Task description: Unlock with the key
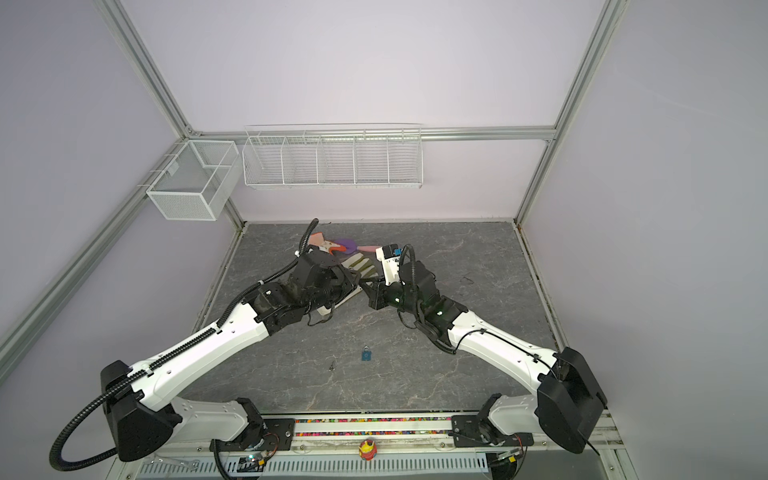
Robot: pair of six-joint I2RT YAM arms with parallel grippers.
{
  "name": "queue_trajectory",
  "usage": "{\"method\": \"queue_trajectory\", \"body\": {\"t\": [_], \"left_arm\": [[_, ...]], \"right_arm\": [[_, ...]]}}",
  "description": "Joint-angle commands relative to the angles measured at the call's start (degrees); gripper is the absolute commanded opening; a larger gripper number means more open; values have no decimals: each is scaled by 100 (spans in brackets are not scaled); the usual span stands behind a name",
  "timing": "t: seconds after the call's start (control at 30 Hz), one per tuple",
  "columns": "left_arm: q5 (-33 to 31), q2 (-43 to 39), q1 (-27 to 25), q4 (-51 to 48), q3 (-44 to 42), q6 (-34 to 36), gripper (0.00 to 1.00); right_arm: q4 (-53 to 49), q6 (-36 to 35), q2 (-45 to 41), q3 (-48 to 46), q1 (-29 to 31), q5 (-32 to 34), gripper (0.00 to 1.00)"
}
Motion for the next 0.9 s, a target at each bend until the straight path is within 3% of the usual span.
{"method": "queue_trajectory", "body": {"t": [0.0, 0.4, 0.87], "left_arm": [[4, 8, 25, 114, -30, -67, 0], [-66, -15, 27, 280, -30, -90, 0], [-60, -147, 22, 269, -100, -67, 0]], "right_arm": [[-114, -89, -306, -135, 15, -241, 15], [-186, 254, -264, -189, -83, -568, 14], [-216, 321, -312, -74, -197, -208, 16]]}}
